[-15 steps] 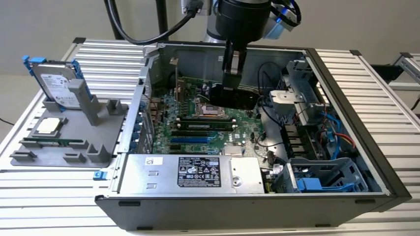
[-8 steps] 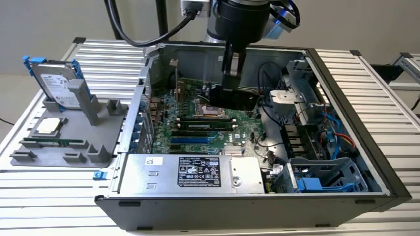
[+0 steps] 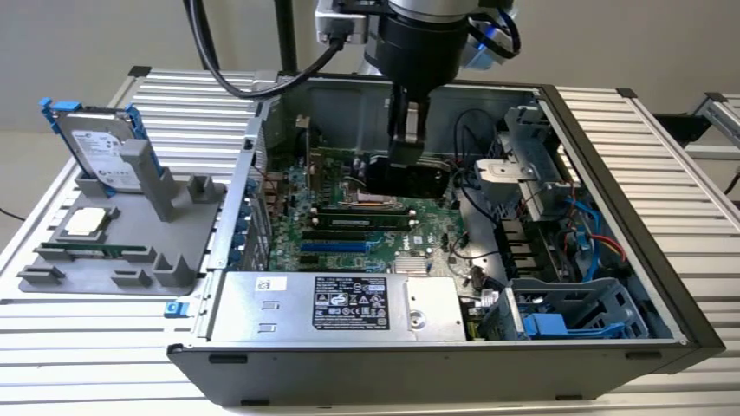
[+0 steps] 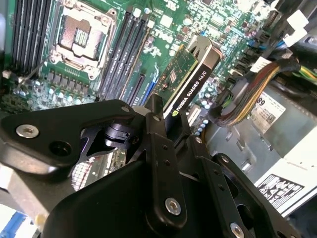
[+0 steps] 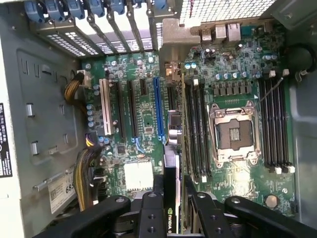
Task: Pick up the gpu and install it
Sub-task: 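Insert the gpu into the slot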
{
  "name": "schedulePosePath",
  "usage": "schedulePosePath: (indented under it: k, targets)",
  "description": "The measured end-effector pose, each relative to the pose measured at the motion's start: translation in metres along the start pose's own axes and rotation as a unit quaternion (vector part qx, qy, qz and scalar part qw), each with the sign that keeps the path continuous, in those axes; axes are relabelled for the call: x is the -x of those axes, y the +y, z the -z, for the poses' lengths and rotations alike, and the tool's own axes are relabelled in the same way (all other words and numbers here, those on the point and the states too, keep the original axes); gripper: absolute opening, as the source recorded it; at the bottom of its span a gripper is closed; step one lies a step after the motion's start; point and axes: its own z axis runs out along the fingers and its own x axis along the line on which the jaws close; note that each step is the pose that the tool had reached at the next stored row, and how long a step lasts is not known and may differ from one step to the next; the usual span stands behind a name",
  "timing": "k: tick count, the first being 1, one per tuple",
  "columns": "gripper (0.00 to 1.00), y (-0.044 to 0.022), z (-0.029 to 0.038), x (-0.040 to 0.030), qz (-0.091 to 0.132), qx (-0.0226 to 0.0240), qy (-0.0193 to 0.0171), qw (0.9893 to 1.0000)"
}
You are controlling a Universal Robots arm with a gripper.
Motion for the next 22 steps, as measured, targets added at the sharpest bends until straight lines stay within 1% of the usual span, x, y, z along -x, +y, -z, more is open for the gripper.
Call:
schedulePosePath:
  k: [1,7,8,10,14,18,22]
  targets:
    - [0.0,0.0002,-0.0017,0.0,0.007,-0.0001,0.0001,1.0]
    - [0.0,0.0048,-0.0125,-0.0002,0.03,-0.0004,0.0004,0.9996]
    - [0.0,0.0067,-0.0144,-0.0004,0.031,-0.0004,0.0004,0.9995]
    - [0.0,0.013,-0.0183,-0.0008,0.031,-0.0004,0.0004,0.9995]
    - [0.0,0.0216,-0.0257,-0.0019,0.031,-0.0005,0.0004,0.9995]
    - [0.0,0.0271,-0.033,-0.0042,0.031,-0.0004,0.0004,0.9995]
    - [0.0,0.0302,-0.0404,-0.0084,0.031,-0.0005,0.0004,0.9995]
